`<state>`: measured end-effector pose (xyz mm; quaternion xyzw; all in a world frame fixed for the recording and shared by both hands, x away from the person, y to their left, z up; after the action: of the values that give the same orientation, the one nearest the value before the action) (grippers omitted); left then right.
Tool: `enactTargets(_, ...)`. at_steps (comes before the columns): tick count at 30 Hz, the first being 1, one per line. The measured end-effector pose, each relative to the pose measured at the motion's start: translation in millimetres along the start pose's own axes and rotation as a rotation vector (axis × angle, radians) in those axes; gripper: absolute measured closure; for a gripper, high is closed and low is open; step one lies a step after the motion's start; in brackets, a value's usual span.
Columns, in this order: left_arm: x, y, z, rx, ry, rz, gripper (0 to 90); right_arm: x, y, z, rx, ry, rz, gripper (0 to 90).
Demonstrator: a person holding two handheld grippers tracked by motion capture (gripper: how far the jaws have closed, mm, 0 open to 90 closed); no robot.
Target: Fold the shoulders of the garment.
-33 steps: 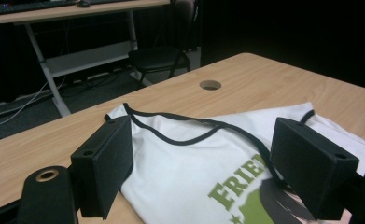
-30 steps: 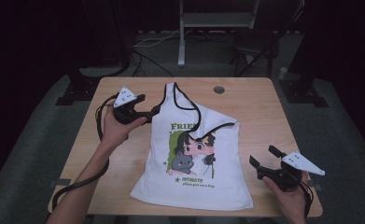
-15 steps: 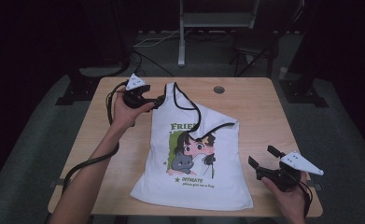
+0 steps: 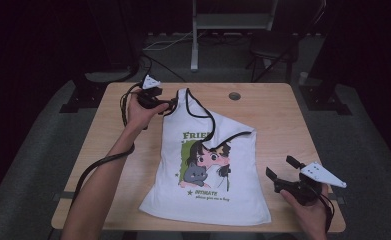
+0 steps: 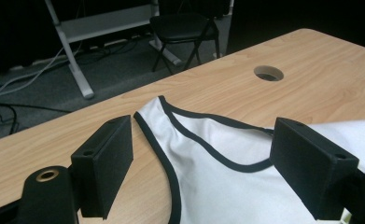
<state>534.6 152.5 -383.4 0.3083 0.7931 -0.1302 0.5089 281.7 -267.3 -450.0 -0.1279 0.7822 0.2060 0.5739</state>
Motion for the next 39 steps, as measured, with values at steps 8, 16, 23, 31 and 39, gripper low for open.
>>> enactTargets(8, 8.4, 6.8, 22.3, -0.002, 0.049, -0.057, 21.0, -0.1, -0.2, -0.1, -0.001, -0.003, 0.003, 12.6)
enactTargets(16, 20.7, 14.3, 41.4, -0.006, 0.102, -0.113, 21.0, 0.1, 0.0, 0.1, 0.003, -0.002, -0.003, 12.6)
enactTargets(23, 21.1, 14.4, 55.6, 0.002, 0.124, -0.129, 21.0, 0.0, 0.0, 0.1, 0.002, -0.001, -0.003, 12.6)
enactTargets(31, 22.4, 11.8, 69.9, 0.011, 0.142, -0.148, 21.1, 0.0, -0.1, 0.3, 0.0, 0.001, -0.002, 12.6)
enactTargets(39, 29.0, 12.6, 81.0, 0.011, 0.156, -0.172, 28.9, 0.0, -0.5, 0.1, -0.004, 0.001, -0.001, 12.6)
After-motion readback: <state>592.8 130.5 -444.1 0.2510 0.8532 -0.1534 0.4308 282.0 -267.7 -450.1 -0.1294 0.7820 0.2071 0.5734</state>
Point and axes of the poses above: each handheld gripper's, and its own axes: z roughly forward along the jaws, x roughly out of its underside, y roughly to its left, the point moved 3 cm from there along z, roughly forward along the jaws, and after that the axes turned 6 degrees about z, right-handed, at the moved point
